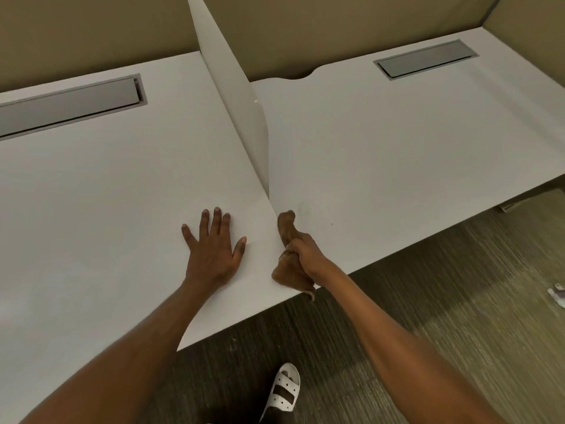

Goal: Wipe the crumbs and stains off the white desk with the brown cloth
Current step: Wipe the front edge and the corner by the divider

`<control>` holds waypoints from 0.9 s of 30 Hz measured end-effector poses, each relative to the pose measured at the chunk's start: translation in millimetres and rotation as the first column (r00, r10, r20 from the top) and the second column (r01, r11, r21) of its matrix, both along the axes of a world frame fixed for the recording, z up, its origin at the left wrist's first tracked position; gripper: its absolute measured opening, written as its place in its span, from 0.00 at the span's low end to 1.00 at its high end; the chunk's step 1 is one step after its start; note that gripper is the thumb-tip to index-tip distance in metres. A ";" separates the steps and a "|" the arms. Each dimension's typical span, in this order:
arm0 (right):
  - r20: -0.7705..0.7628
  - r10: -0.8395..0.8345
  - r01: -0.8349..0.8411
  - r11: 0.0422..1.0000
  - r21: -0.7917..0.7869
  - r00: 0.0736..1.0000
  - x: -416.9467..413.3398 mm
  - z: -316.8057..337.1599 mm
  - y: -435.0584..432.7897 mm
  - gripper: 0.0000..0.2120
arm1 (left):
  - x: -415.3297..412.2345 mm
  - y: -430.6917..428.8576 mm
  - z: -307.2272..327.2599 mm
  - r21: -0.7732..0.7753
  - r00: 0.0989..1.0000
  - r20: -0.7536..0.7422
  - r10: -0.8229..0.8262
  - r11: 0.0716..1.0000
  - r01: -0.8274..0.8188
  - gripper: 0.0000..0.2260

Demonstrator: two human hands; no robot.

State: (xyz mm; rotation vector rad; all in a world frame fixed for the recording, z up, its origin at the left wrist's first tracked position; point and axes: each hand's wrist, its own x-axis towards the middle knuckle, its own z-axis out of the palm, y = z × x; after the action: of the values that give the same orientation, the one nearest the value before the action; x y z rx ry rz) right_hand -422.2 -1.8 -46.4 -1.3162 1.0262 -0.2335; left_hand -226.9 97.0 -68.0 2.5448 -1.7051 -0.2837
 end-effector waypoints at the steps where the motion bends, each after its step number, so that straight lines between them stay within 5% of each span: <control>1: 0.002 -0.010 0.010 1.000 0.009 1.000 -6.3 -3.6 6.1 0.08 | -0.1 0.3 0.2 -0.001 1.000 -0.003 -0.002 1.000 0.002 0.32; 10: 0.042 -0.231 0.227 0.971 0.072 0.972 -43.2 -11.8 68.6 0.11 | 0.8 1.3 -1.1 -0.025 1.000 -0.014 -0.002 1.000 0.002 0.31; 20: 0.072 -0.670 0.674 0.736 -0.062 0.739 9.3 -7.1 147.8 0.30 | 2.1 0.7 -3.3 -0.041 0.999 -0.045 -0.012 0.999 0.010 0.31; 27: 0.009 -0.774 0.774 0.633 0.004 0.633 51.4 -5.1 183.3 0.25 | 3.1 7.6 -3.6 -0.128 0.989 -0.138 -0.053 0.991 0.035 0.31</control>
State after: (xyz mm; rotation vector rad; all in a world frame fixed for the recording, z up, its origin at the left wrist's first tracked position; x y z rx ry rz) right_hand -370.8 181.5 -51.5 -0.7816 1.5496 -0.8990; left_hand -223.8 104.6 -71.6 2.3414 -1.6731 -0.3391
